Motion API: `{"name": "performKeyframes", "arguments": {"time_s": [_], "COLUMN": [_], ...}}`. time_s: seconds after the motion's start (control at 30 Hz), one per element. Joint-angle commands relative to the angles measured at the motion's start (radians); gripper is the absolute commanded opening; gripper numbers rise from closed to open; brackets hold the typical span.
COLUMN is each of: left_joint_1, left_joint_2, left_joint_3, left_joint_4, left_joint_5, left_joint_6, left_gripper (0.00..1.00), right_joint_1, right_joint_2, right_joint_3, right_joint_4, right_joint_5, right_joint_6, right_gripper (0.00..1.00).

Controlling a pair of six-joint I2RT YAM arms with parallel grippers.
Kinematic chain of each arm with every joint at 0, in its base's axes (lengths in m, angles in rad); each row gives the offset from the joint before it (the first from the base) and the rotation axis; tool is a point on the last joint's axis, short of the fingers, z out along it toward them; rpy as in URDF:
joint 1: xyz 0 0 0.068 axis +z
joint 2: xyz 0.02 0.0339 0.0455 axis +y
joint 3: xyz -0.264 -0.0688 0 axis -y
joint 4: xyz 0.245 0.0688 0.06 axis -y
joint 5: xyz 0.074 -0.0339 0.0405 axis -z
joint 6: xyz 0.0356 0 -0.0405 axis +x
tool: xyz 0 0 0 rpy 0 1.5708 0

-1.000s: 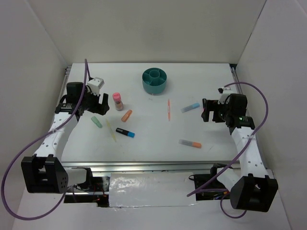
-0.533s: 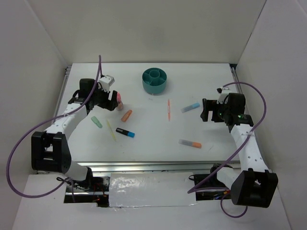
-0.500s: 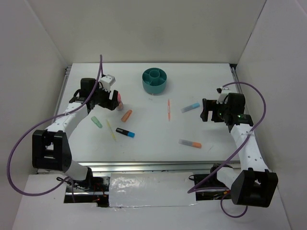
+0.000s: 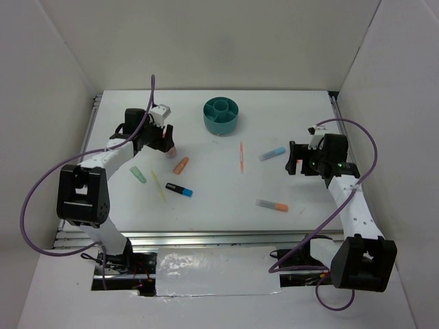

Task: Sort the stationery into containers
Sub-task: Pick up the stationery from the center of the board, then place the stationery in the storage box.

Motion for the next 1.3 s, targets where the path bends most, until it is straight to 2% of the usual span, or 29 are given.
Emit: {"name": "performKeyframes", "arguments": {"time_s": [0.0, 0.23, 0.27, 0.33, 0.43, 0.63, 0.73, 0.87, 1.03, 1.27], "left_joint_1": [-0.006, -0.008, -0.008, -0.011, -0.011, -0.024, -0.046, -0.08, -0.118, -0.167], "left_joint_2": [0.02, 0.01, 0.01, 0.014, 0.024, 0.024, 0.048, 0.114, 0.192, 0.269], "left_joint_3": [0.047, 0.024, 0.026, 0.041, 0.073, 0.154, 0.249, 0.416, 0.559, 0.625], "left_joint_4": [0.066, 0.124, 0.13, 0.129, 0.118, 0.126, 0.094, 0.045, 0.069, 0.243], "left_joint_5": [0.007, 0.007, 0.013, 0.018, 0.036, 0.047, 0.025, 0.022, 0.012, 0.061], "left_joint_6": [-0.016, -0.028, -0.031, -0.031, -0.043, -0.086, -0.091, -0.106, -0.149, -0.215], "left_gripper": [0.73, 0.55, 0.49, 0.44, 0.25, 0.09, 0.03, 0.0, 0.0, 0.0], "right_joint_1": [0.011, 0.013, 0.013, 0.014, 0.014, 0.016, 0.016, 0.02, 0.022, 0.022], "right_joint_2": [0.004, 0.012, 0.012, 0.014, 0.011, 0.015, 0.023, 0.04, 0.055, 0.066], "right_joint_3": [-0.012, -0.017, -0.017, -0.018, -0.022, -0.031, -0.034, -0.028, -0.022, -0.029], "right_joint_4": [0.057, 0.065, 0.065, 0.066, 0.068, 0.078, 0.083, 0.086, 0.091, 0.095], "right_joint_5": [-0.005, -0.008, -0.008, -0.008, -0.008, -0.011, -0.013, -0.01, -0.005, 0.012], "right_joint_6": [0.01, 0.012, 0.012, 0.012, 0.01, 0.012, 0.013, 0.013, 0.015, 0.006], "right_gripper": [1.0, 1.0, 1.0, 1.0, 1.0, 1.0, 1.0, 1.0, 1.0, 1.0]}}
